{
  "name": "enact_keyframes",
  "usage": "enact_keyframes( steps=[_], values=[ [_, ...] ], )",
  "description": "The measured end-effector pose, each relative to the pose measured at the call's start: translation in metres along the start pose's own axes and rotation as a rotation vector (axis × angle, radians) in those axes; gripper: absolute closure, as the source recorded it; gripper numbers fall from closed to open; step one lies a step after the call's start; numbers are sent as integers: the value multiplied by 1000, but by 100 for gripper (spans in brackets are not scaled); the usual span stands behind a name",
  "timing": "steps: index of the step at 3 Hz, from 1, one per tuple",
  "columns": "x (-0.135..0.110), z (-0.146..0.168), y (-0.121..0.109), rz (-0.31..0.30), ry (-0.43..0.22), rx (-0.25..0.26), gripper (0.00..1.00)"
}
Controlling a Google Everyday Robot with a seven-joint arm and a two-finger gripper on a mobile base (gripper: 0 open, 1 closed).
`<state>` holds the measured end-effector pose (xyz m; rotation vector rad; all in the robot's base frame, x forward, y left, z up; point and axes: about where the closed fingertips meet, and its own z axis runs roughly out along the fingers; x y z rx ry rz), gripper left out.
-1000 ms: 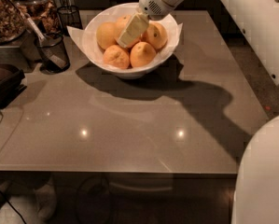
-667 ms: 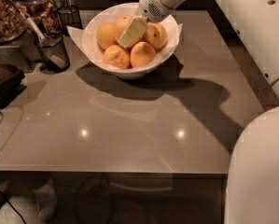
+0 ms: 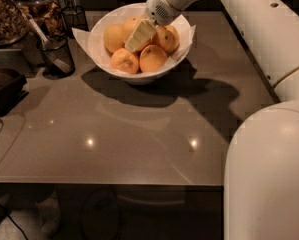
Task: Pick orange from white bowl
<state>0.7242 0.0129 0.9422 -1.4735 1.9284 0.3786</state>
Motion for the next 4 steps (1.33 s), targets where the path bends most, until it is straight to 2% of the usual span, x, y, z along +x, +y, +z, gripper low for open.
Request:
enact_keyframes(
  steps=[1, 3, 4],
  values=[
    [1, 3, -2, 6, 4, -3, 46],
    [2, 0, -4, 26, 0, 6, 92],
    [-2, -3, -4, 28, -20, 10, 100]
  ],
)
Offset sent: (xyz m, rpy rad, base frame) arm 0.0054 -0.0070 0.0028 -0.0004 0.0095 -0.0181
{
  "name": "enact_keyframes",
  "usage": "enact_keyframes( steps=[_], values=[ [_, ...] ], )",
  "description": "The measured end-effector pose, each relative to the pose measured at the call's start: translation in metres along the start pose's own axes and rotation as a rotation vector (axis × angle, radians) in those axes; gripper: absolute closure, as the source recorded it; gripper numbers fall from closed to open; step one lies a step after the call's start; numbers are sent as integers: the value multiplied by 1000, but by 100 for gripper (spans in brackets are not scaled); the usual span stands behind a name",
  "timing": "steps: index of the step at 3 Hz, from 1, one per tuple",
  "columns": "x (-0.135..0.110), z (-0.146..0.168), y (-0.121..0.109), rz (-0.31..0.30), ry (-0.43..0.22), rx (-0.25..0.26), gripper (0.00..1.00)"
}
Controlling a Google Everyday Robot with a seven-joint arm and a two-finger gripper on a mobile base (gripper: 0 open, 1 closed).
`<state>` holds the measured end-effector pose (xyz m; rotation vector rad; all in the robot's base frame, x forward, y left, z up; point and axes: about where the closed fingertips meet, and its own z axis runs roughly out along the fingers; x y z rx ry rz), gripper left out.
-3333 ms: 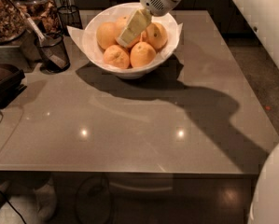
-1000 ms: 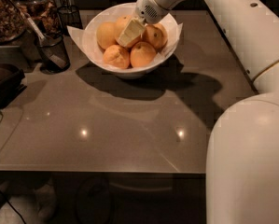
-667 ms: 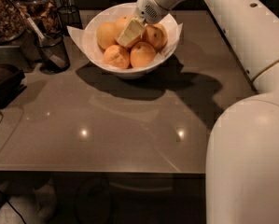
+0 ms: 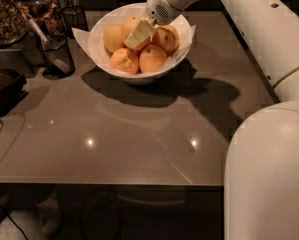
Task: Pick orange from white bowl
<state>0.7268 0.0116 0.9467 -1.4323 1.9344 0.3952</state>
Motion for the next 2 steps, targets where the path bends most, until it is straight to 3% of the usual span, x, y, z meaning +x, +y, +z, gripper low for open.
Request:
enact_keyframes(
  steps=[1, 2],
  values=[
    [-15, -21, 7, -23, -51, 36, 100],
    [-27, -51, 26, -17, -148, 65, 100]
  ],
)
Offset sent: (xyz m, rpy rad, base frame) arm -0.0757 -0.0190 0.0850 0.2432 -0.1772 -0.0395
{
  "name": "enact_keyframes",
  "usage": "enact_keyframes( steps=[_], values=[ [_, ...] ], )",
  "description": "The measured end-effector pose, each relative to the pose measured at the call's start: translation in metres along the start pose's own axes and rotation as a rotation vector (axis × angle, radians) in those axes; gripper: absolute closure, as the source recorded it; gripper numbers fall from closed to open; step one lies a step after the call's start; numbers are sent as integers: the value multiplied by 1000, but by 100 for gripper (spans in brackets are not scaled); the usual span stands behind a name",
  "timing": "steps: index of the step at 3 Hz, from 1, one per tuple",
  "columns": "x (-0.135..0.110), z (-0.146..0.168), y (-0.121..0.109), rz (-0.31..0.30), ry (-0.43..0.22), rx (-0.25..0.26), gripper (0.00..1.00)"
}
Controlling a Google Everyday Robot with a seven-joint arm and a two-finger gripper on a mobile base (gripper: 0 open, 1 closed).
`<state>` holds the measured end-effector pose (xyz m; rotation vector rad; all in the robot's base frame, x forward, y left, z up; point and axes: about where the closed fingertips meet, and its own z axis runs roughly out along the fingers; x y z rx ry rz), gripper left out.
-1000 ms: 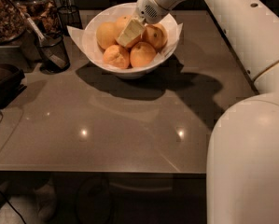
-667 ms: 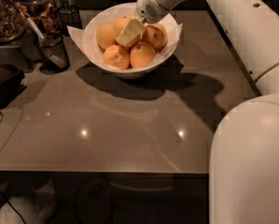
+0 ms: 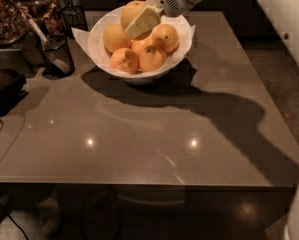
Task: Pick orange from white bowl
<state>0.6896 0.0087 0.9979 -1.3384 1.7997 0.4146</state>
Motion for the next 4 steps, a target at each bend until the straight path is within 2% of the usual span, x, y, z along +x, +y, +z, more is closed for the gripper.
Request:
enact_keyframes(
  steps=[1, 2, 3, 4],
  values=[
    [4, -2, 0, 9, -7, 8, 100],
    [-3, -13, 17, 5, 29, 9, 100],
    [-11, -43, 45, 28, 66, 71, 100],
    [-13, -72, 76, 70, 102, 156, 100]
  ],
)
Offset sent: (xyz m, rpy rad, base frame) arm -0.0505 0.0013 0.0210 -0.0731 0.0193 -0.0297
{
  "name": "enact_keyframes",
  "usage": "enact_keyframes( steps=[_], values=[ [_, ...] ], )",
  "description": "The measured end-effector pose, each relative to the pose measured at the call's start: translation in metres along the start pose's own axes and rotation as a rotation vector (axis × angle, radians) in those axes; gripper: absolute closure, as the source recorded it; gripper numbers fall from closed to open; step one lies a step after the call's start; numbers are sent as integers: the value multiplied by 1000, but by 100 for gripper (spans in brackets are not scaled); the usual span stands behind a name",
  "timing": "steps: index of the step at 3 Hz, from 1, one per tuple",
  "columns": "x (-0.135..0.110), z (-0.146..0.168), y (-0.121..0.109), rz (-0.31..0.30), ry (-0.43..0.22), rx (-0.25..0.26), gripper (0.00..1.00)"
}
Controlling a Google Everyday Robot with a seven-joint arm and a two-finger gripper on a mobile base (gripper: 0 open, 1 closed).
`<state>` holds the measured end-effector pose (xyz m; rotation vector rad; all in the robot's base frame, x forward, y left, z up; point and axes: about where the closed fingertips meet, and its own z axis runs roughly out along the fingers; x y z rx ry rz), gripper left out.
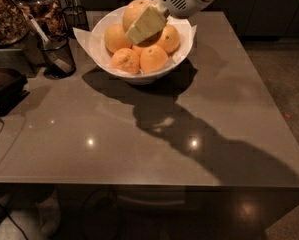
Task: Pick orange from white bowl
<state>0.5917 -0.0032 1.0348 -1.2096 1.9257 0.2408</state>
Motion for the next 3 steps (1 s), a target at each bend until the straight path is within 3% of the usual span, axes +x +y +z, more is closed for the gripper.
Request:
enact_keyframes(
  steps=[1, 2, 3],
  values=[
    [9, -28, 25, 64, 3, 84, 100],
    [20, -44, 40, 111, -31, 130, 100],
    [23, -46, 40, 118, -35, 136, 100]
  ],
)
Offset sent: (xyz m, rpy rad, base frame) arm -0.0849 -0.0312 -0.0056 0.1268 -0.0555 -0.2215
